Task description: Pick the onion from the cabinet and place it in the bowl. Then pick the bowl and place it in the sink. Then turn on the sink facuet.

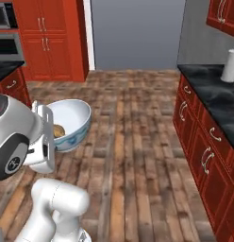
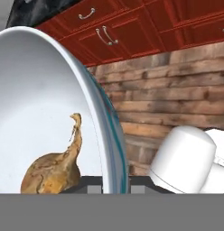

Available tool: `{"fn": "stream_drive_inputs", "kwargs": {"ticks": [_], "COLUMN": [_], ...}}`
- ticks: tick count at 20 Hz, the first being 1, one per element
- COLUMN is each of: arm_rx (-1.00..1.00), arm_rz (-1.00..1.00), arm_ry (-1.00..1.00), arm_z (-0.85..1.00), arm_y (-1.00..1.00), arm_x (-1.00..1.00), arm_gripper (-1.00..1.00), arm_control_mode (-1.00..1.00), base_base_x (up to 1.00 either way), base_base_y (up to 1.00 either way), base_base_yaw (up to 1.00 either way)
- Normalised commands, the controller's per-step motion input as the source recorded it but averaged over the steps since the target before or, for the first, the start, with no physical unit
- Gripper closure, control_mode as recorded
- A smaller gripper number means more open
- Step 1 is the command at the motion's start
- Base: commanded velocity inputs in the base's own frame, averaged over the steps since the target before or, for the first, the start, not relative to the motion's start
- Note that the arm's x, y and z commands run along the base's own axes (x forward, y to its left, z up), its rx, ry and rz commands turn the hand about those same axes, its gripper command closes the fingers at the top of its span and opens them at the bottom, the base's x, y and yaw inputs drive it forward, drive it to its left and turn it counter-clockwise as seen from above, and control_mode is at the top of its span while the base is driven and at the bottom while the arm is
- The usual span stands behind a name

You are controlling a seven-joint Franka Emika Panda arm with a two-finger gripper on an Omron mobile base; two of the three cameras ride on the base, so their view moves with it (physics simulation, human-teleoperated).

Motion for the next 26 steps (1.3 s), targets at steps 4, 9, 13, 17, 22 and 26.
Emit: {"fn": "stream_drive_inputs", "kwargs": {"ticks": [4, 9, 13, 17, 22, 26], "arm_rx": [0.0, 0.0, 0.0, 0.0, 0.0, 0.0], "arm_rz": [0.0, 0.0, 0.0, 0.0, 0.0, 0.0], "arm_ry": [0.0, 0.0, 0.0, 0.0, 0.0, 0.0], "arm_z": [0.0, 0.0, 0.0, 0.0, 0.0, 0.0], "arm_y": [0.0, 0.0, 0.0, 0.0, 0.0, 0.0], "arm_x": [0.0, 0.0, 0.0, 0.0, 0.0, 0.0], "arm_gripper": [1.0, 1.0, 1.0, 1.0, 1.0, 1.0], "arm_control_mode": [1.0, 1.0, 1.0, 1.0, 1.0, 1.0], "base_base_x": [1.0, 0.97, 0.78, 0.38, 0.42, 0.65], "base_base_y": [0.6, 0.37, 0.2, 0.2, 0.29, 0.18], "base_base_yaw": [0.55, 0.64, 0.71, 0.76, 0.79, 0.77]}}
